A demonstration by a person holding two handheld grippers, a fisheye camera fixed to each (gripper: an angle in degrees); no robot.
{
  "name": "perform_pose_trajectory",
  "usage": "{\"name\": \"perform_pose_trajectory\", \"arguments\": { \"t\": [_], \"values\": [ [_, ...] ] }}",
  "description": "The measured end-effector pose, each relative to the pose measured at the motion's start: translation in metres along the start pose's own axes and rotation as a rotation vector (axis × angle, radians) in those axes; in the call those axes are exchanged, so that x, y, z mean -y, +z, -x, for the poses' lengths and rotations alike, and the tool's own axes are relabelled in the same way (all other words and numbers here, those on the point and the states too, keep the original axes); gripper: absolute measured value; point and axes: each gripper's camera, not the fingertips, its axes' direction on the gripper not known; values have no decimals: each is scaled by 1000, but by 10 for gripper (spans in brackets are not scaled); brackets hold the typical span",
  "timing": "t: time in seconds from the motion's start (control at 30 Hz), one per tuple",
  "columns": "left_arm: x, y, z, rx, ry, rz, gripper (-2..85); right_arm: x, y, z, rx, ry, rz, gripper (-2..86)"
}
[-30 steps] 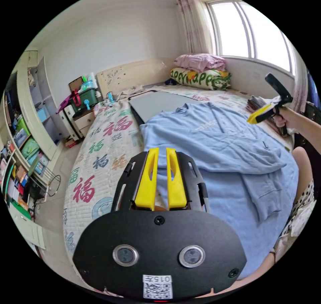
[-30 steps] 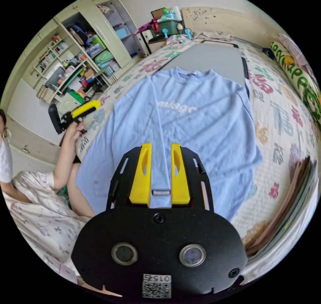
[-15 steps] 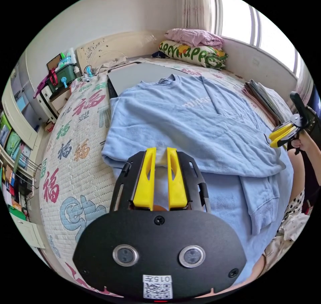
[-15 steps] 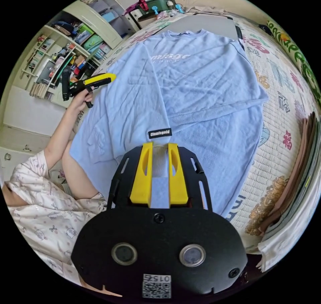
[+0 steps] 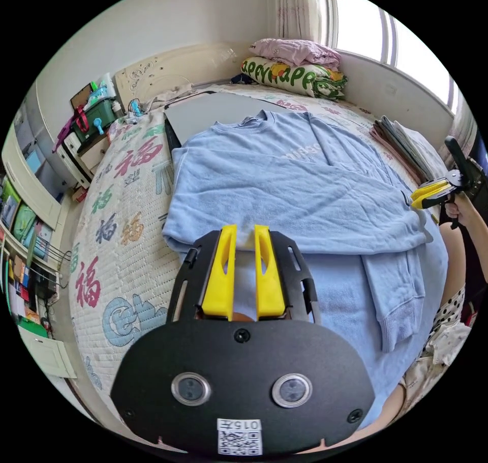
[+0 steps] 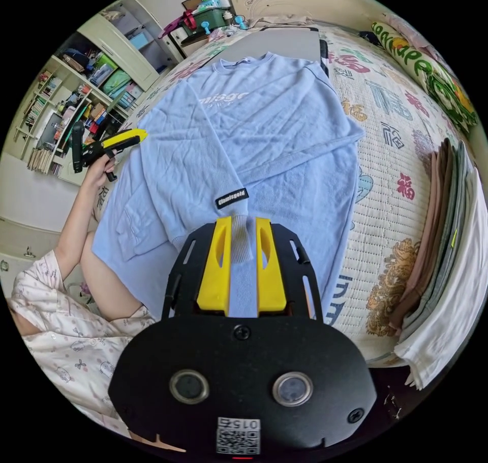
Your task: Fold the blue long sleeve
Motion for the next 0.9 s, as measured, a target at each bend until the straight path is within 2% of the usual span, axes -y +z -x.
{"name": "perform_pose_trajectory", "arguments": {
  "t": [0.13,0.2,0.27,0.33,0.37,0.47,0.63,0.8,0.9],
  "values": [
    [19,-40,-57,88,166,-82,64,-20,-23,-6,74,20,-42,81],
    [27,-52,-106,11,325,-114,64,-24,-30,-8,116,28,-68,79],
    [35,-59,-176,-235,488,-142,65,-27,-35,-8,159,39,-82,77],
    [45,-56,-222,-407,541,-136,68,-26,-35,-4,171,32,-69,76],
    [50,-51,-250,-462,586,-124,71,-26,-34,-1,163,31,-54,76],
    [58,-33,-296,-469,667,-71,75,-28,-39,3,158,45,-53,69],
    [67,8,-300,-455,629,45,73,-37,-56,10,125,27,-58,53],
    [66,12,-297,-433,626,37,58,-39,-62,14,129,12,-20,49],
    [63,8,-299,-421,669,34,59,-32,-67,11,185,-28,69,56]
  ]
}}
